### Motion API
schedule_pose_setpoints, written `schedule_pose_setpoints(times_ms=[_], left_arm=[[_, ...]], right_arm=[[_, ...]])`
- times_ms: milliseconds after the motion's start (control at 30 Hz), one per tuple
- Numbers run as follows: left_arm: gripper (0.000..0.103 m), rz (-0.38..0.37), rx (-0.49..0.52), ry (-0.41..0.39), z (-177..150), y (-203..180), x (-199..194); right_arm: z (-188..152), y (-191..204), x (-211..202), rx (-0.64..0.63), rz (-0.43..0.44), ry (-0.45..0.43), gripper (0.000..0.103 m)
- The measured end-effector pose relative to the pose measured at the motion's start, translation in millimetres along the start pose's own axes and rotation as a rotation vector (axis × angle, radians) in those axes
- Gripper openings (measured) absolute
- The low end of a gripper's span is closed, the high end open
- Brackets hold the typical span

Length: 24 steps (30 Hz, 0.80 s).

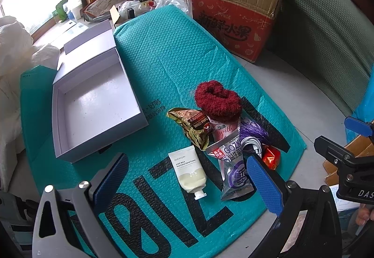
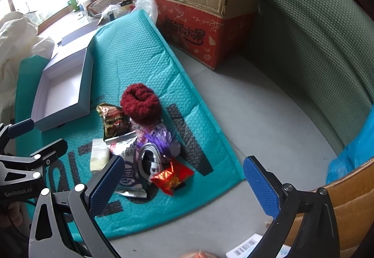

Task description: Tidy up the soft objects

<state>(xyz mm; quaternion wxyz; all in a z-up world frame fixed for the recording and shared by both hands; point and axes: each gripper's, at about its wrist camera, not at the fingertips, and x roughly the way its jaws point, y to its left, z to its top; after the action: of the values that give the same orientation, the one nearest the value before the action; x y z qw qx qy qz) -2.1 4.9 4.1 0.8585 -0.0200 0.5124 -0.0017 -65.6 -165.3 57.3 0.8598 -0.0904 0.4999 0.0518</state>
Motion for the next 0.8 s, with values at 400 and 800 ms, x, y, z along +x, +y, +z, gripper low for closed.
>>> schedule_pose_setpoints(times_ms=[400, 800], left_arm=[[0.103, 0.002, -0.006, -0.001, 0.4, 0.3, -0.4], [0.103, -0.005, -0.007, 0.009, -1.7, 0.5, 0.6]], right_arm=[[-0.1, 0.9, 0.2, -0.002, 0.007, -0.001, 0.103], [-1.4, 1.4, 1.2, -0.004, 0.007, 0.001, 0.103]])
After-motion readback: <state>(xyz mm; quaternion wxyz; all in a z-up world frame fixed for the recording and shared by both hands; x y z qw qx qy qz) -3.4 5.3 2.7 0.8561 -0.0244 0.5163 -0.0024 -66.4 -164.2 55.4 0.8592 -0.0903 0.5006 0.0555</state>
